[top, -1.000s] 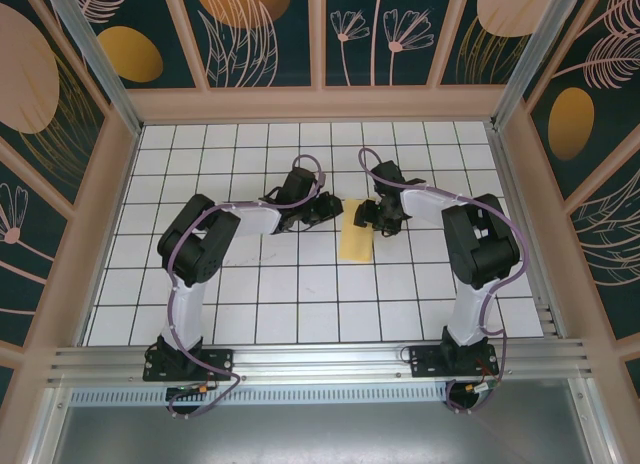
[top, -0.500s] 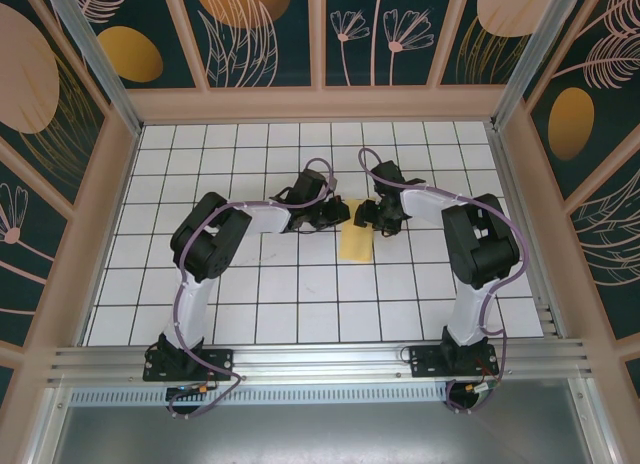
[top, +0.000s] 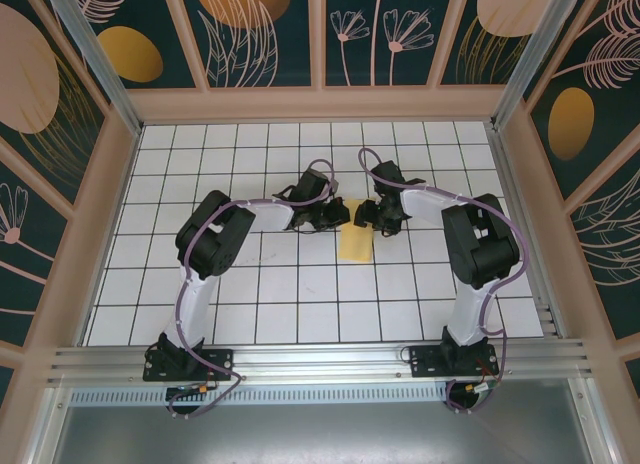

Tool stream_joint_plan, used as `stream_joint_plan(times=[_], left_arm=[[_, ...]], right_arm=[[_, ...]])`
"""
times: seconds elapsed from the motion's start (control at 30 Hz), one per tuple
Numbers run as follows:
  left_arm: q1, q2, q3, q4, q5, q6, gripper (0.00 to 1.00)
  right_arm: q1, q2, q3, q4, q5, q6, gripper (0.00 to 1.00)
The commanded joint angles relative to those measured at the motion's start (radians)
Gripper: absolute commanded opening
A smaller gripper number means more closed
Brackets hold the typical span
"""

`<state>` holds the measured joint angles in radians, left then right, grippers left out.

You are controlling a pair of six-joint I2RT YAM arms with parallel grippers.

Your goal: Fold a paper plane with a square sheet of paper (pick it up from the middle)

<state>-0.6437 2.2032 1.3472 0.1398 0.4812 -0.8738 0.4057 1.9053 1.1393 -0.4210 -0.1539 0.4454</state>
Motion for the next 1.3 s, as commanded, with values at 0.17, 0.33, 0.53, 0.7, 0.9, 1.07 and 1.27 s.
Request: stream_joint_plan(times=[0.17,0.33,0.53,0.7,0.9,1.07,1.27], left_arm=[[-0.006,0.052,-0.001,-0.164,-0.073,0.037,0.03],[-0.006,0.063,-0.011,-0.171,-0.078,0.046,0.03],[-0.006,0.077,-0.014,-0.184,-0.095,0.057,0.02],[-0.006,0.084,-0.019,-0.187,-0.104,0.058,0.01],[-0.005,0.085,-0.029,-0.194,-0.113,0.056,0.01],[-0.006,0.085,-0.034,-0.194,-0.118,0.047,0.0],[-0.006,0.09,-0.036,-0.198,-0.114,0.039,0.0]], right_arm=[[0.008,0.156,-0.092,0.02,0.001,-0.005,0.64],[-0.009,0.015,-0.079,0.055,-0.075,0.012,0.64],[-0.046,-0.181,-0.085,0.092,-0.096,0.026,0.66],[-0.037,-0.226,-0.091,0.126,-0.126,0.012,0.61],[-0.038,-0.189,-0.118,0.234,-0.302,0.072,0.21],[-0.048,-0.115,-0.116,0.252,-0.346,0.089,0.01],[-0.067,-0.047,-0.115,0.242,-0.377,0.077,0.0]])
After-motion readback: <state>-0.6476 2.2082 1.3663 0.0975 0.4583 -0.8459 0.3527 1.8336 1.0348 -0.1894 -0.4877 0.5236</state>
